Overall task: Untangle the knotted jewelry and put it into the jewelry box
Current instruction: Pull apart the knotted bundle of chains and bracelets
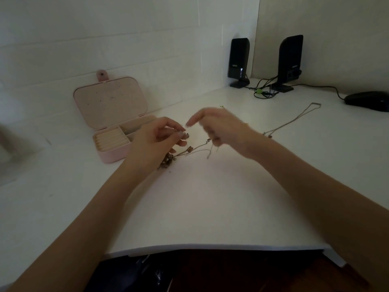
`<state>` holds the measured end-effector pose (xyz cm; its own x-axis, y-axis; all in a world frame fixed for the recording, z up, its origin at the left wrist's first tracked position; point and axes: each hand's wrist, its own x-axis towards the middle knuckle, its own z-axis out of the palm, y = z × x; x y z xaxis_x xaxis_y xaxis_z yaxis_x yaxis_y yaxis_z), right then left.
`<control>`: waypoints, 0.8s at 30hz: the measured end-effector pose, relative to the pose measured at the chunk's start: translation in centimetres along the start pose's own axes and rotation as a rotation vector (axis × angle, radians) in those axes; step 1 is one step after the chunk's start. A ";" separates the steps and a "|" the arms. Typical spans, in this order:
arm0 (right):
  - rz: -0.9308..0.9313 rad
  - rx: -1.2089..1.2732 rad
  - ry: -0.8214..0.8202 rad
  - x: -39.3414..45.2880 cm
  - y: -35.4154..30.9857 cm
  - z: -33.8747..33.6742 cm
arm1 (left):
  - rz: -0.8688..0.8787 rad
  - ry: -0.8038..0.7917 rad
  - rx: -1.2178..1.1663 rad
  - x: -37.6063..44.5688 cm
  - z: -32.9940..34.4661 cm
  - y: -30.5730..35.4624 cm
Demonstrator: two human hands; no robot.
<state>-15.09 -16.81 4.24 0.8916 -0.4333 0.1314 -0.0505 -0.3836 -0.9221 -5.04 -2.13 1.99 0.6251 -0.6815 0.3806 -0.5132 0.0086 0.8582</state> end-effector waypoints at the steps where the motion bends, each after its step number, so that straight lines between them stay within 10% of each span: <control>1: -0.023 -0.110 -0.052 -0.2 0.2 0.7 | 0.008 -0.001 -0.005 -0.1 0.1 0.1; 14: -0.199 -0.290 -0.025 0.1 1.4 0.9 | 0.062 0.036 -0.018 -0.4 0.3 0.7; 24: 0.001 0.211 -0.020 -0.1 0.3 -0.3 | 0.049 0.043 0.133 -0.1 -0.1 -0.3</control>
<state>-15.31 -17.17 4.03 0.9005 -0.4164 0.1255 0.0425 -0.2029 -0.9783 -4.89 -1.98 1.78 0.6205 -0.6508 0.4376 -0.6154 -0.0582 0.7860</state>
